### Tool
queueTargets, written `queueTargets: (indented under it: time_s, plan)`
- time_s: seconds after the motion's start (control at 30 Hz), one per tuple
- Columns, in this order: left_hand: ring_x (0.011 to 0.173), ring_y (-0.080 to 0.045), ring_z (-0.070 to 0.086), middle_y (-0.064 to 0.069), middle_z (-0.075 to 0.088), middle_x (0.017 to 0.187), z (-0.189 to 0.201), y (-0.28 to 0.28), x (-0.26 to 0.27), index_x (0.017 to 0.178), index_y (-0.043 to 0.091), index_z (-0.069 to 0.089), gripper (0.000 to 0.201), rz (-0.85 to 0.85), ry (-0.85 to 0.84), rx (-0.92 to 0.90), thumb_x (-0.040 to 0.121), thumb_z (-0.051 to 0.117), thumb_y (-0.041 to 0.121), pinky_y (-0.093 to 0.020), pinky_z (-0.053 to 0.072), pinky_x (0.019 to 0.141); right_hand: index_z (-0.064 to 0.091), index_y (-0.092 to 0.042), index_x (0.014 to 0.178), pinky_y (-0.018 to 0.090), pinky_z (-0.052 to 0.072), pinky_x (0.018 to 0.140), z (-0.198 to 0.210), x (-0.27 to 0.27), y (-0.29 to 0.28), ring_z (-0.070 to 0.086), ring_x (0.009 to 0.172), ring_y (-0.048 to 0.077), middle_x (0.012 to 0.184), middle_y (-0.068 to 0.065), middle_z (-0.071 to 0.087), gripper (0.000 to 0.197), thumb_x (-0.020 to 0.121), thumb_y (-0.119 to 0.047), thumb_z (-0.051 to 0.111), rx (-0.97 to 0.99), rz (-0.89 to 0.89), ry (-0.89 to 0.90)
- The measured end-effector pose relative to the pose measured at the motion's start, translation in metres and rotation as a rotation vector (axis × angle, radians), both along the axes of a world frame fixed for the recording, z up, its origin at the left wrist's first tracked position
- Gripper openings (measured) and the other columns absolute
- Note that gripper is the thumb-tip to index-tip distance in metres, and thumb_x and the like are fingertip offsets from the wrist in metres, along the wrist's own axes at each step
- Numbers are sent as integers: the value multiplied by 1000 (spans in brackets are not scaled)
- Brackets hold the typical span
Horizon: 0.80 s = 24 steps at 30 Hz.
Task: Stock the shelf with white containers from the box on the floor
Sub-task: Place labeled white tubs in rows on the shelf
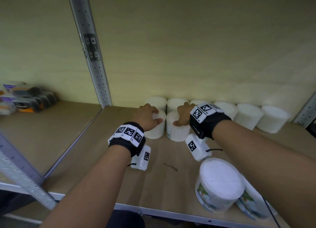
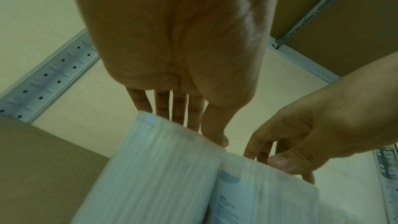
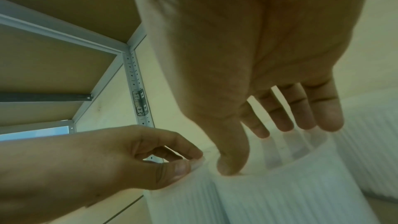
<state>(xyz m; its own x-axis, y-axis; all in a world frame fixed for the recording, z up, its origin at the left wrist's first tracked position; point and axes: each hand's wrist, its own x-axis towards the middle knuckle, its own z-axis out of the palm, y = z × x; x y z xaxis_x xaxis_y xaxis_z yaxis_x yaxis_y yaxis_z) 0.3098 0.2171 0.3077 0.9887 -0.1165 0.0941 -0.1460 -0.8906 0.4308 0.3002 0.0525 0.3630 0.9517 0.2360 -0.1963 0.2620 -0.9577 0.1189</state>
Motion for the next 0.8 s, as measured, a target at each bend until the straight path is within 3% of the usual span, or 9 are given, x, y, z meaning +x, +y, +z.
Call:
queueTargets:
  time_s: [0.27,0.4,0.53,0.63,0.8]
  plan:
    - [122,-26,45,-7,49,128,-4,1,2,125,17,56,44,-1,12,6,87,62,39,-41,39,104,52,-1,130,33,45,95,2,4,-2,55,119,28,131,15,55,53,93,-39,55,-8,34,46]
    - [120,-26,48,-7,51,127,-5,1,3,123,17,58,45,-4,9,-7,86,64,40,-41,40,103,44,-6,140,29,46,96,5,6,-4,52,125,26,141,12,47,54,90,-13,60,13,39,109]
    - [119,-26,48,-7,51,126,-5,1,3,123,17,58,44,0,4,-12,85,64,40,-41,40,103,39,-17,145,22,46,78,11,8,-11,50,126,26,146,10,42,65,85,5,55,161,49,209]
    - [120,-26,48,-7,51,128,-5,1,3,124,17,58,45,-3,6,-6,86,64,40,-41,39,104,39,-17,145,28,44,94,11,11,-12,46,130,26,147,9,40,64,85,-1,59,196,31,213]
    - [123,-26,45,-6,49,130,-4,2,2,126,18,56,45,-6,7,6,87,62,39,-38,37,105,44,-3,138,32,43,99,6,9,-9,51,125,28,139,14,50,61,92,-39,58,105,-7,72]
